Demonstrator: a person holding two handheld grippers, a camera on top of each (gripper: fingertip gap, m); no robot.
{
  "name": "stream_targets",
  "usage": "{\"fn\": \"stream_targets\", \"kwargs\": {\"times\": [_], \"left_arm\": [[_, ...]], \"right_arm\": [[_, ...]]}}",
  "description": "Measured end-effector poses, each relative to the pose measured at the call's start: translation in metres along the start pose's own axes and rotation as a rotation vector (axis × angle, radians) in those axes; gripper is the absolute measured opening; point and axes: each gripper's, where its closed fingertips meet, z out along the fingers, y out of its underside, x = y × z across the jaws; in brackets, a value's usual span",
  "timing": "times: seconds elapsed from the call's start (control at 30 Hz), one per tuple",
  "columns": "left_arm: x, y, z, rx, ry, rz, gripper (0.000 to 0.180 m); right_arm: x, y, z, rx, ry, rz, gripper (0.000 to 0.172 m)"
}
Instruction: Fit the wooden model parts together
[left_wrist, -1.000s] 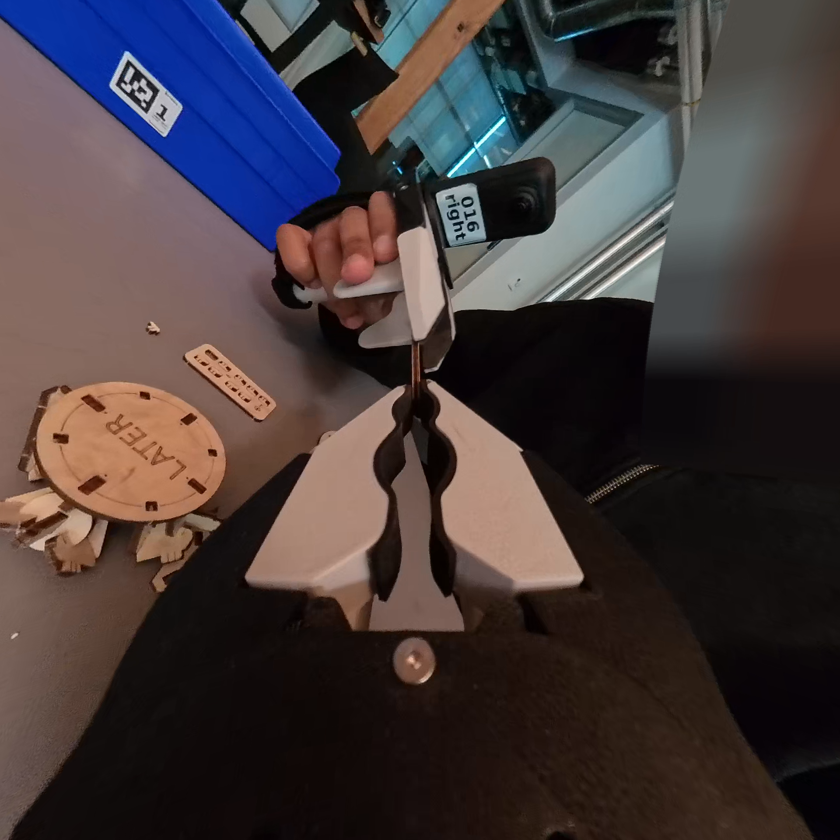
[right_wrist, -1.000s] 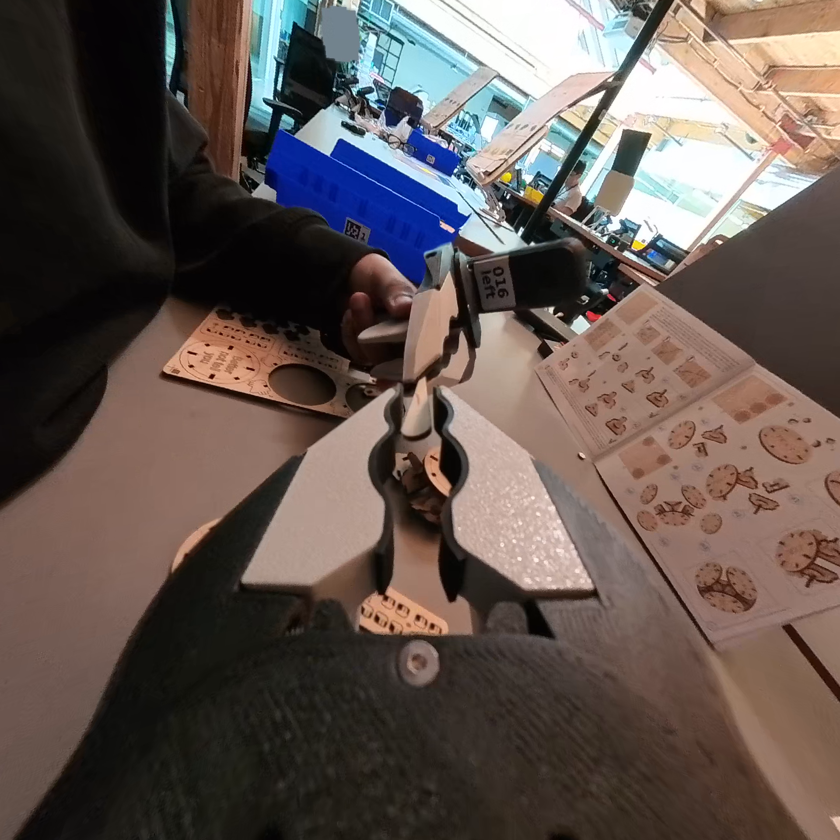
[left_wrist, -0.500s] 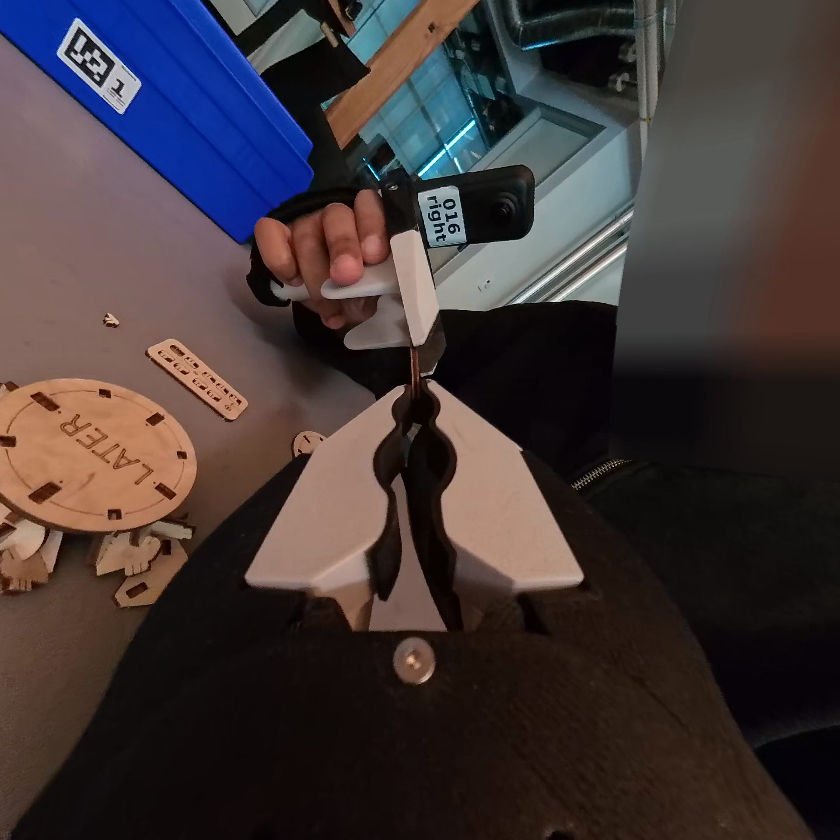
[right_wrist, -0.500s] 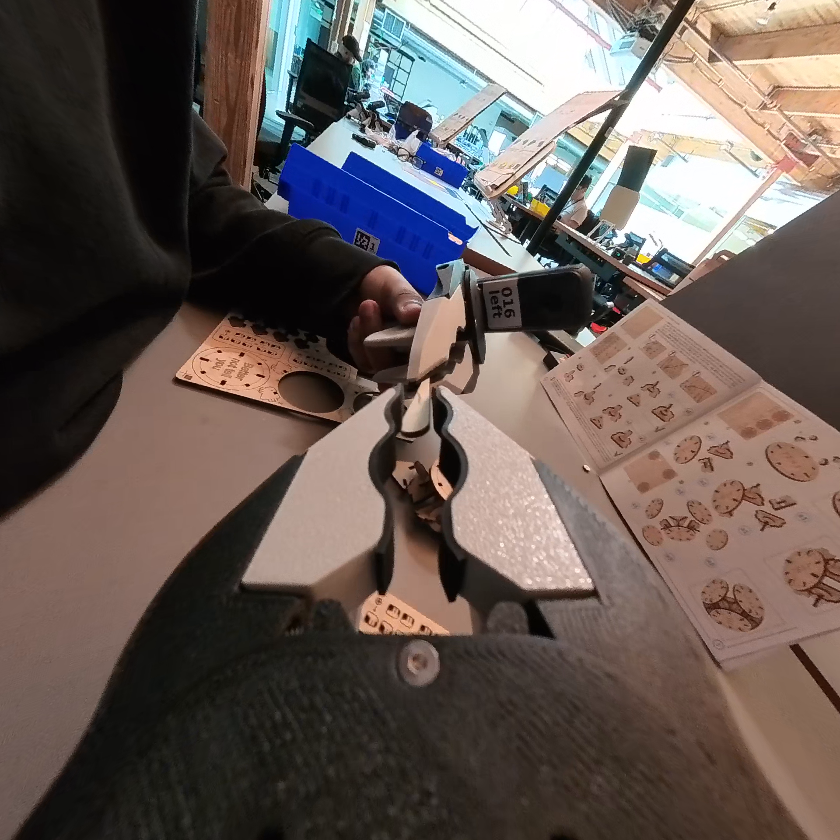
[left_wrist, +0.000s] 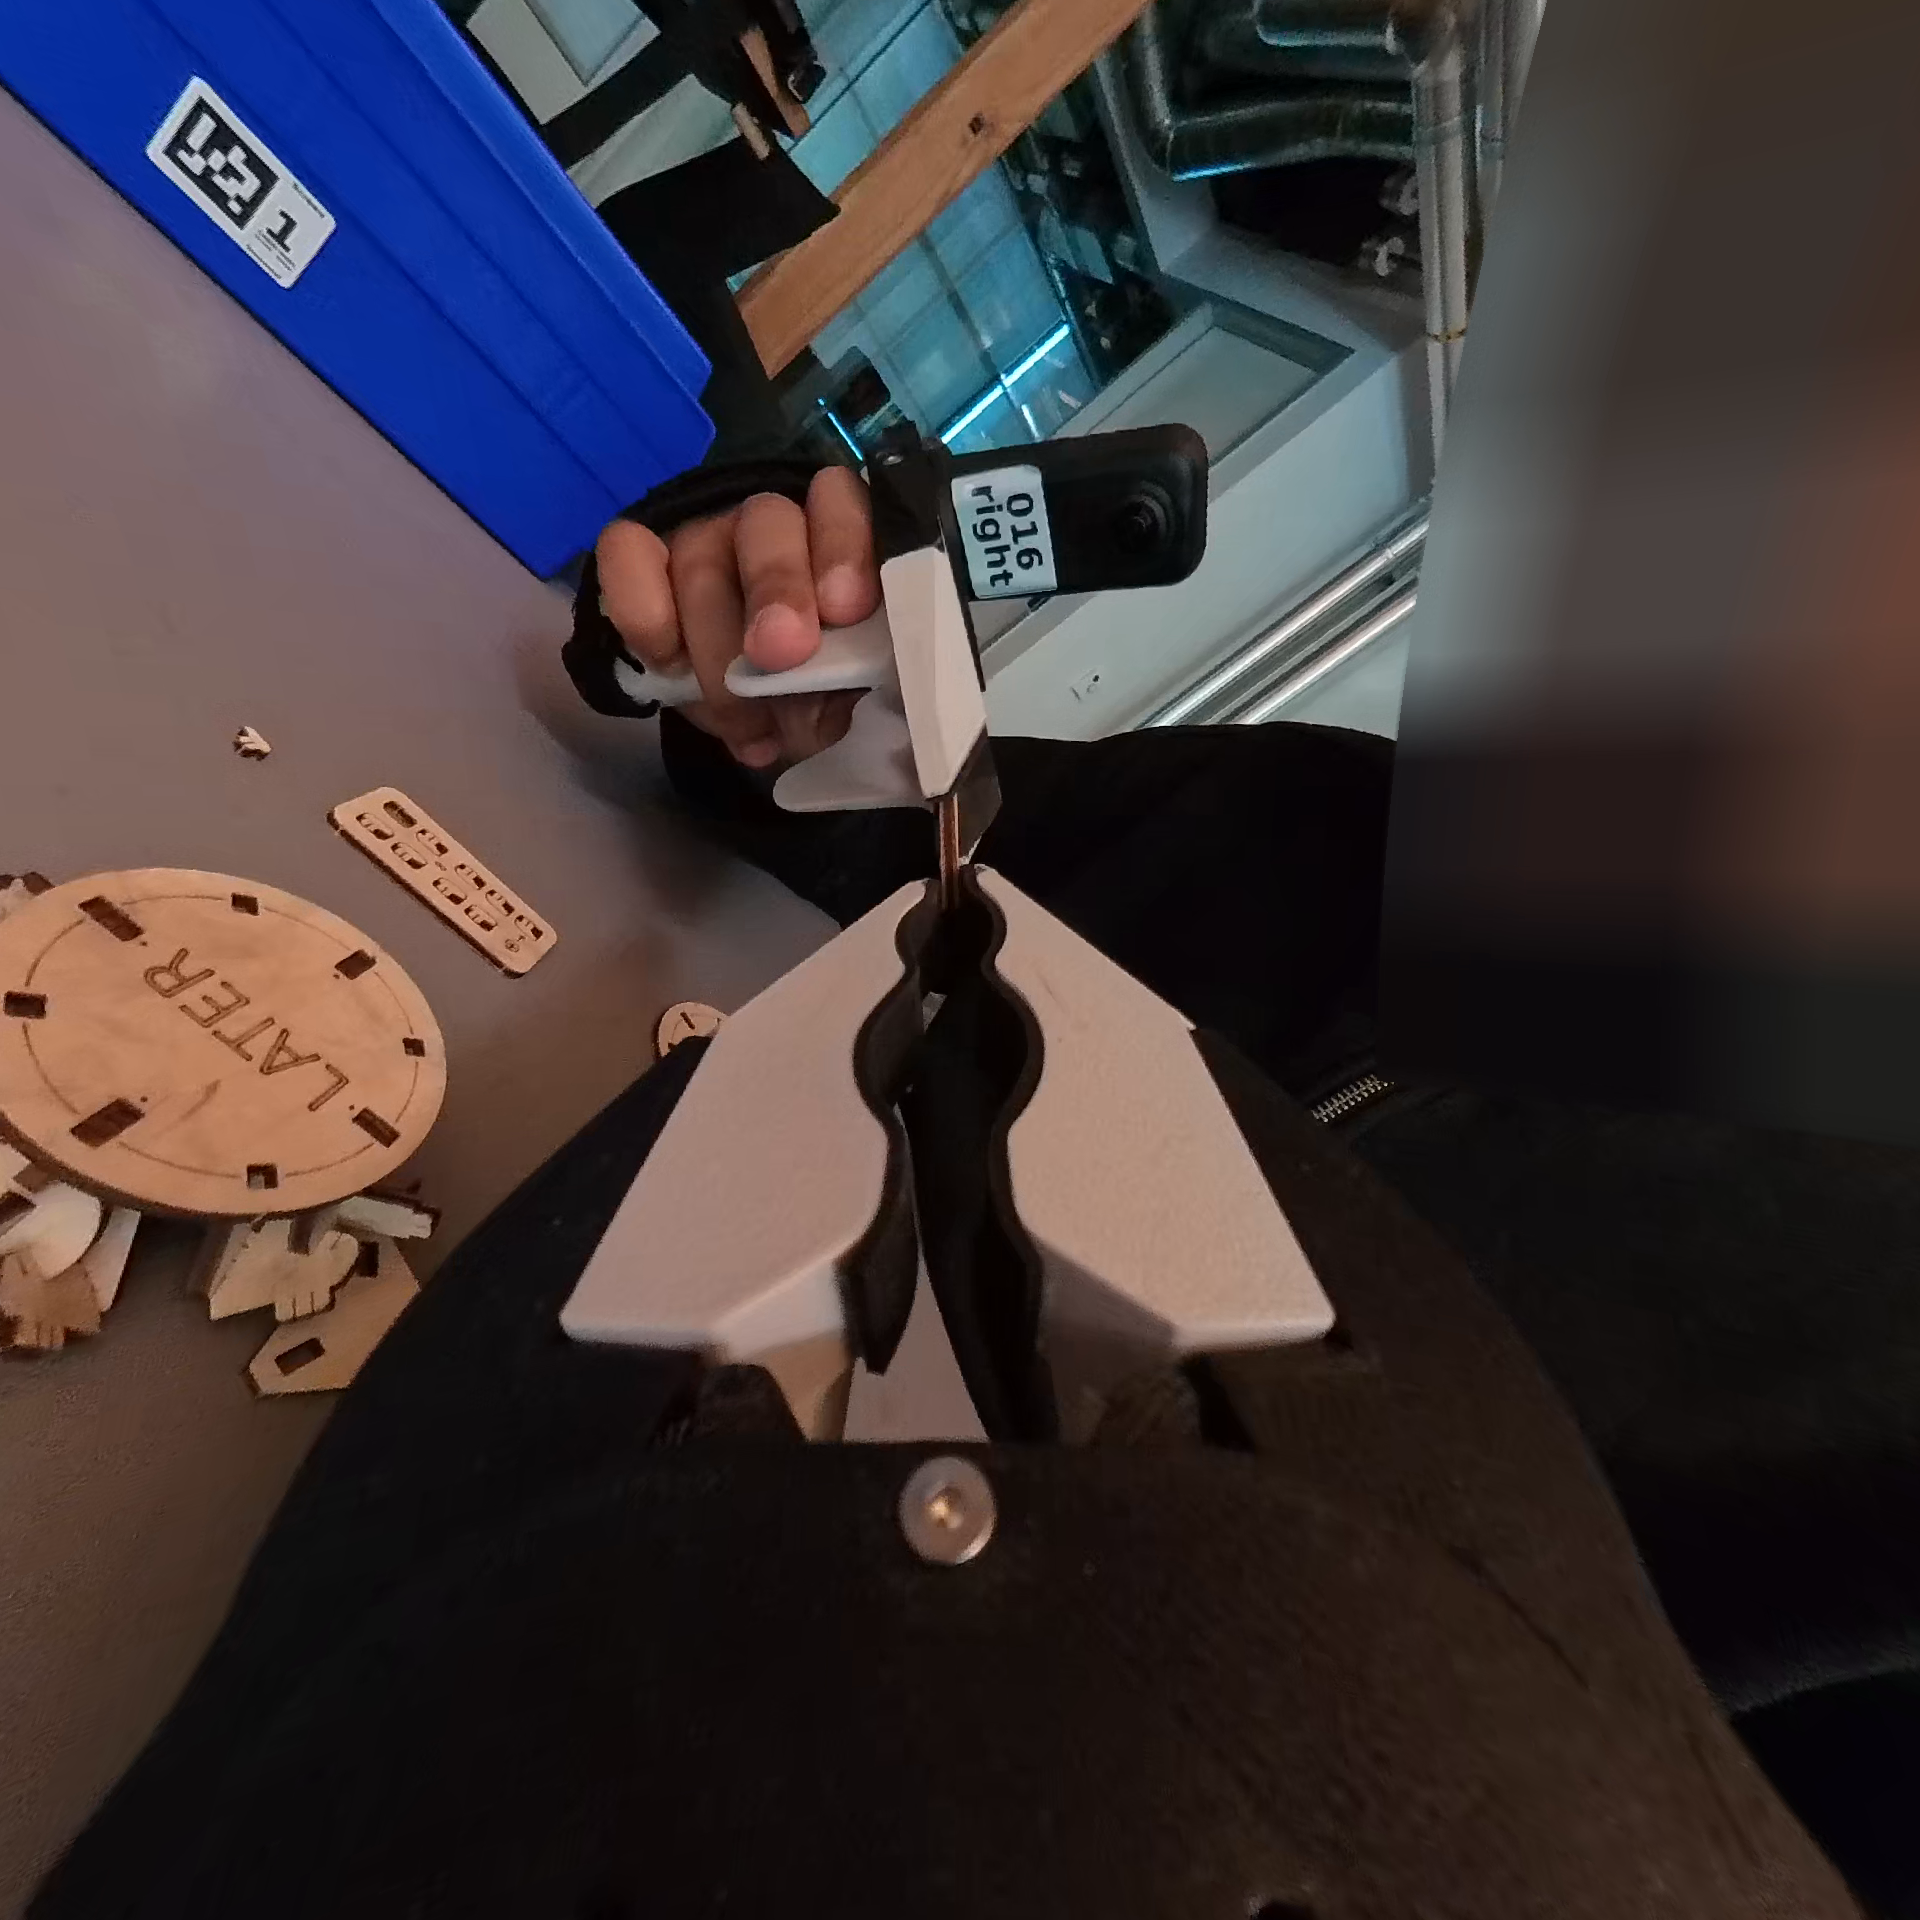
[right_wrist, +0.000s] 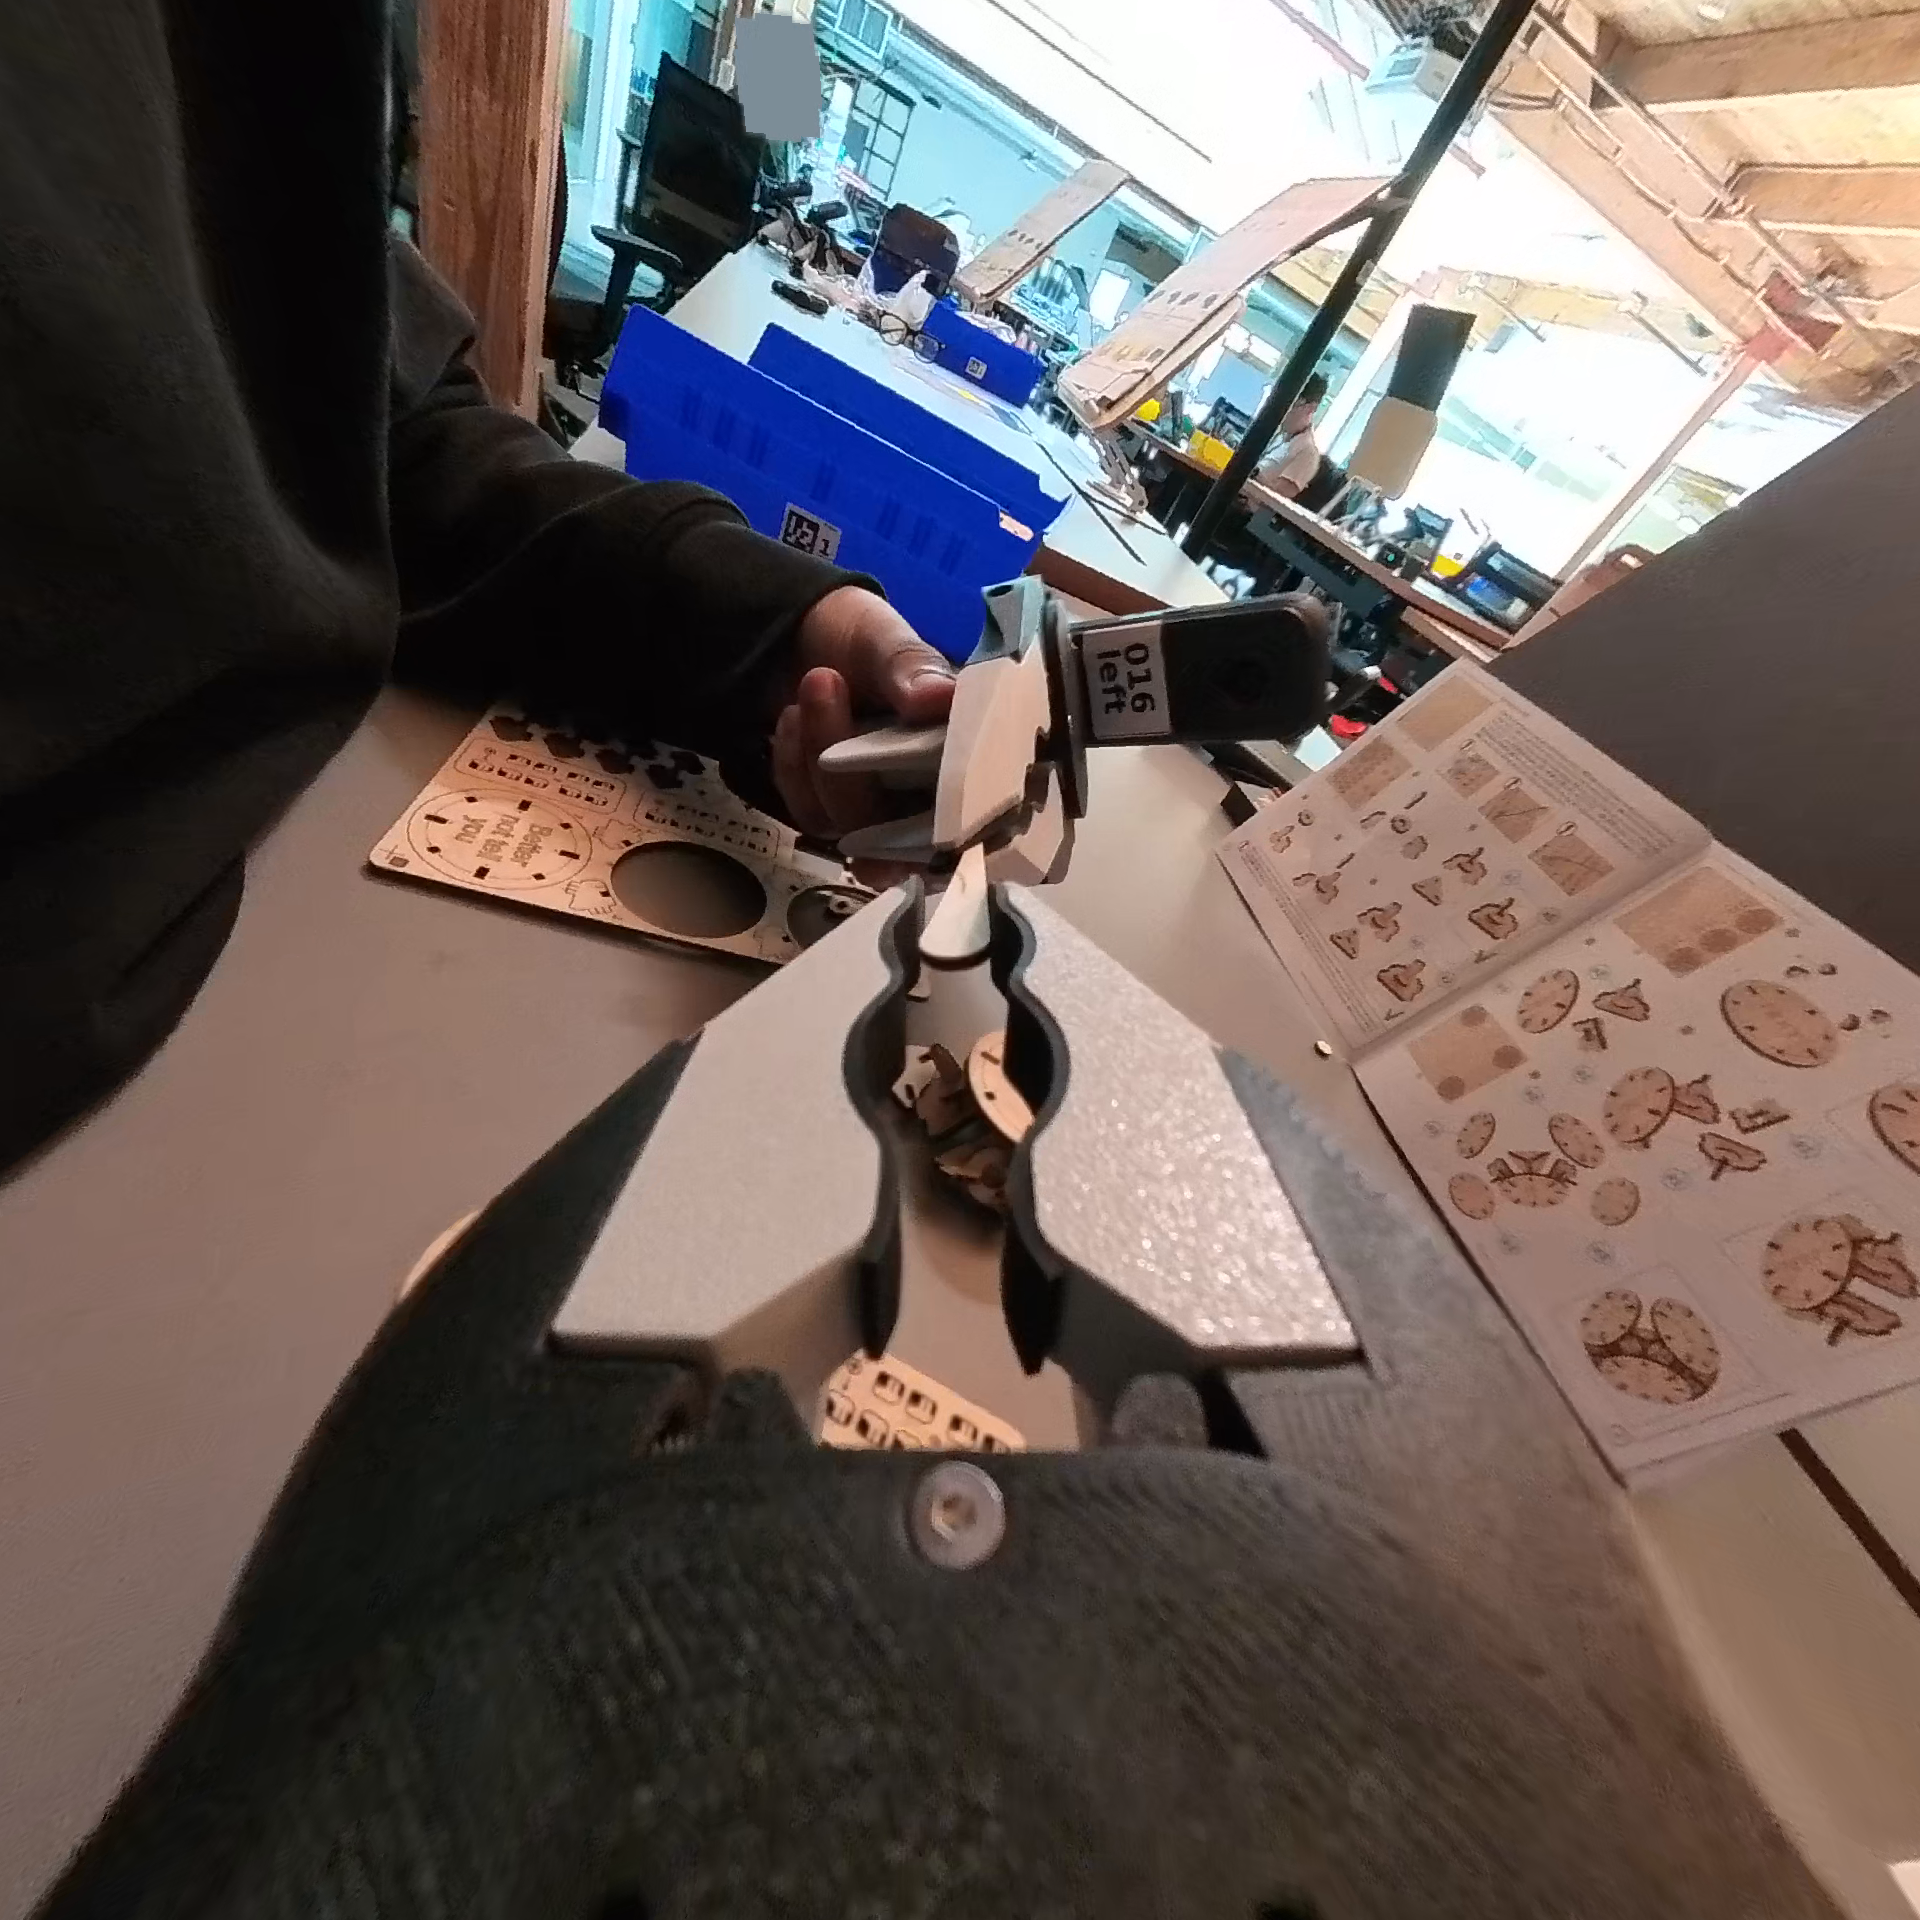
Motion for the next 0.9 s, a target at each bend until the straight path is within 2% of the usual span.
{"fn": "stream_targets", "kwargs": {"times": [0.17,0.27,0.4,0.5,0.57,0.73,0.87,0.9], "left_arm": [[-0.004,-0.006,-0.002,0.034,-0.051,0.042,0.002],[-0.015,-0.017,-0.012,0.084,-0.163,0.084,0.027],[-0.042,-0.034,-0.04,0.148,-0.453,0.171,0.04],[-0.077,-0.031,-0.066,0.072,-0.805,0.254,0.051],[-0.092,-0.025,-0.072,0.011,-0.918,0.271,0.06],[-0.107,0.0,-0.051,-0.107,-0.851,0.189,0.063],[-0.11,0.002,-0.048,-0.119,-0.843,0.194,0.053],[-0.108,0.001,-0.047,-0.115,-0.834,0.204,0.045]], "right_arm": [[0.005,0.001,0.0,-0.013,0.01,0.06,0.011],[0.017,0.006,-0.002,-0.044,0.07,0.086,0.011],[0.035,0.021,-0.005,-0.112,0.148,0.157,0.01],[0.042,0.035,-0.004,-0.164,0.176,0.213,0.01],[0.042,0.043,-0.002,-0.2,0.181,0.239,0.01],[0.037,0.063,0.006,-0.293,0.163,0.303,0.01],[0.03,0.078,0.009,-0.37,0.14,0.343,0.01],[0.029,0.082,0.01,-0.386,0.135,0.352,0.01]]}}
